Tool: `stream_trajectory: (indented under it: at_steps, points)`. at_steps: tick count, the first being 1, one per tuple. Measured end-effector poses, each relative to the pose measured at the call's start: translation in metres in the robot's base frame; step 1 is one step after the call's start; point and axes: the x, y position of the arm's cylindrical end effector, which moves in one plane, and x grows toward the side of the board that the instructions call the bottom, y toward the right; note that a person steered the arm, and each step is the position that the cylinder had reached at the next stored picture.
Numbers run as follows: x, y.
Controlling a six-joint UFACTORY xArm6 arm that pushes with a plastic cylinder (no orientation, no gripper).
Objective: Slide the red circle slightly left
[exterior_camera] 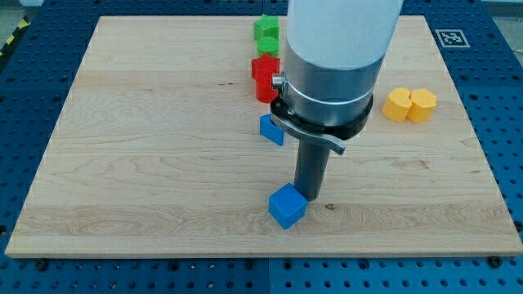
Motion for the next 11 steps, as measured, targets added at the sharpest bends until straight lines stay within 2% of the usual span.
stream_trajectory:
  at_steps: [1,3,4,6,8,9,10,11]
  points:
    - [0.005,0.001]
    - [-0.033,0.054]
    - [-0.068,0.065]
    - [-0.157,0.033]
    - [-0.165,-0.059]
    - [-0.165,-0.066]
    - [-0.159,-0.032]
    - [-0.135,-0.018]
